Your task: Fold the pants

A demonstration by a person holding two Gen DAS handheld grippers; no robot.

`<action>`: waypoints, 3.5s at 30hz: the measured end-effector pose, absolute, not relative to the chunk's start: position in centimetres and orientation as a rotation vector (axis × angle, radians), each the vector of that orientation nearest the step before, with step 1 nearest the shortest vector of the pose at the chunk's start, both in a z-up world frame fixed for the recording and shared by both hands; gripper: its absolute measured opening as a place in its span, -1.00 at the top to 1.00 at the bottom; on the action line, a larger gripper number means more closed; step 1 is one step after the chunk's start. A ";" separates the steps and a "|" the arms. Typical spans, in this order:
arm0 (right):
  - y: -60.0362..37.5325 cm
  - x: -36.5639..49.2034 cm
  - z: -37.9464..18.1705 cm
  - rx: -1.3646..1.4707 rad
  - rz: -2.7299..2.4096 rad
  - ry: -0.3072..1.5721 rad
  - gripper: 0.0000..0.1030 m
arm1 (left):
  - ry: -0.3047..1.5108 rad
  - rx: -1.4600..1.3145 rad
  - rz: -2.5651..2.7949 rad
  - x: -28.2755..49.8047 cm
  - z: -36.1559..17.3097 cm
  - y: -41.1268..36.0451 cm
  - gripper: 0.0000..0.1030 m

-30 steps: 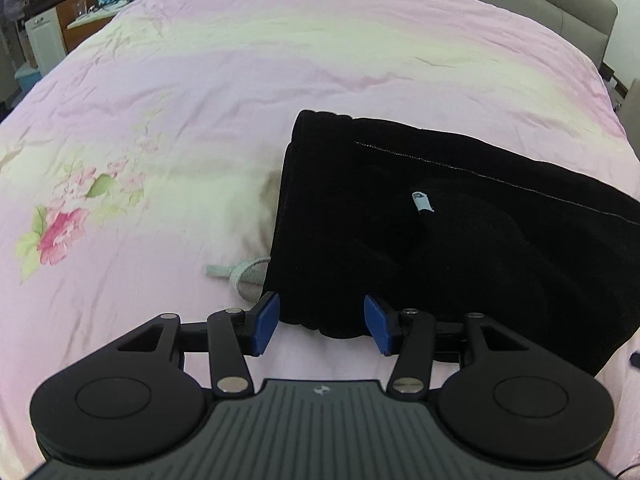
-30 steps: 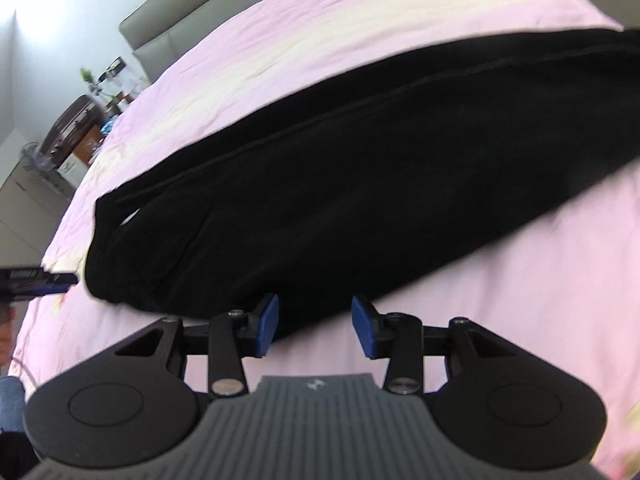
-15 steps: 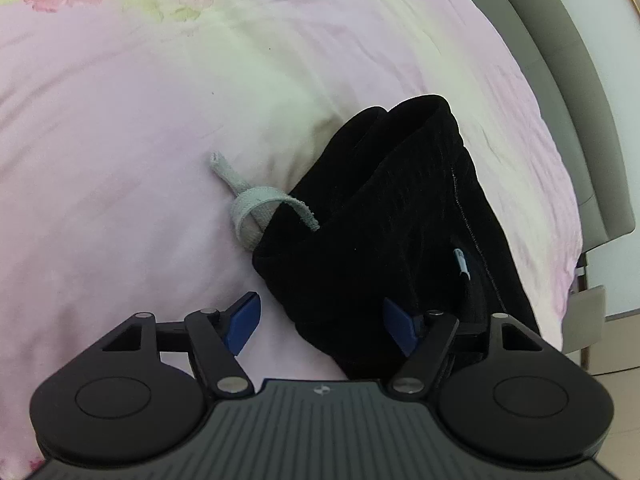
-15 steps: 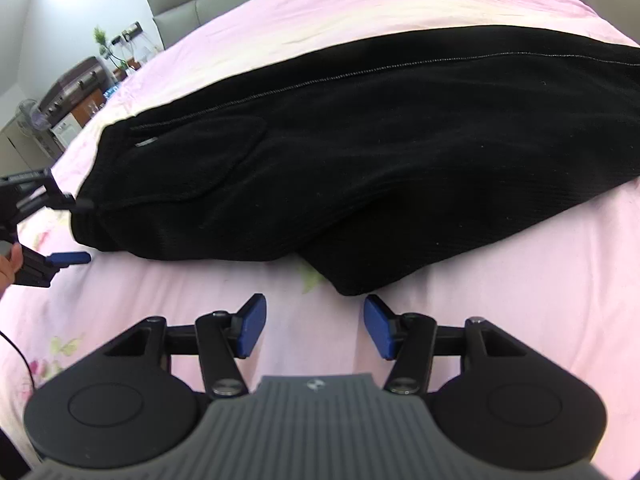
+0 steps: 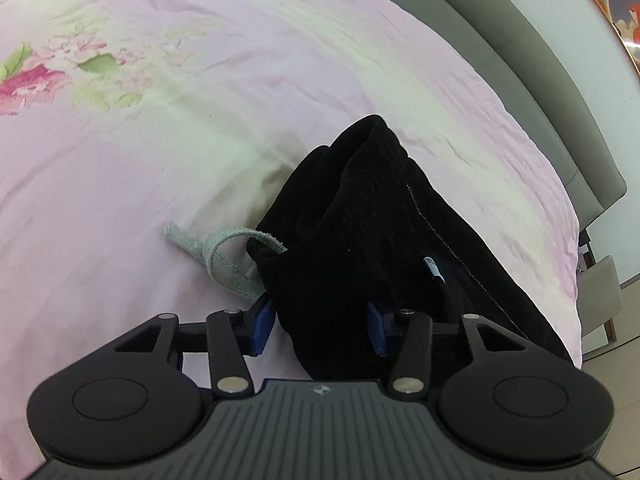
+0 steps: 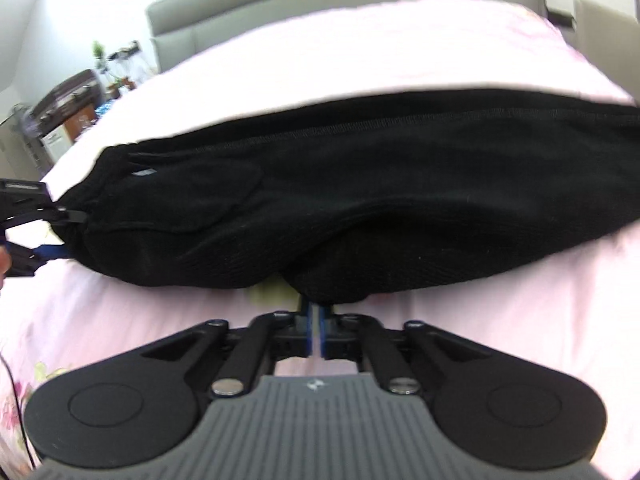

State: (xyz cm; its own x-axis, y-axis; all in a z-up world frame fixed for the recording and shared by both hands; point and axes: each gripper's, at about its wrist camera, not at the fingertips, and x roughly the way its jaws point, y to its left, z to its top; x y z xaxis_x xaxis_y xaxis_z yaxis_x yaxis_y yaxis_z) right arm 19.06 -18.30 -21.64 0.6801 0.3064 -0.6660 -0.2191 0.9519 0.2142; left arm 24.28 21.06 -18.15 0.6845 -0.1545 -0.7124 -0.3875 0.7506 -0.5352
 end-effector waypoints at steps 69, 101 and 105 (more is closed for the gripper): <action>-16.9 21.4 -23.8 -0.387 0.620 0.977 0.91 | 0.875 -0.642 0.195 25.2 -19.0 21.5 0.11; -18.5 29.9 -21.1 -0.259 0.416 1.000 0.24 | 0.916 0.166 0.078 30.2 -17.3 10.5 -0.06; -18.5 34.2 -23.4 -0.235 0.403 1.002 0.19 | 0.944 0.204 0.148 34.0 -19.0 10.9 0.30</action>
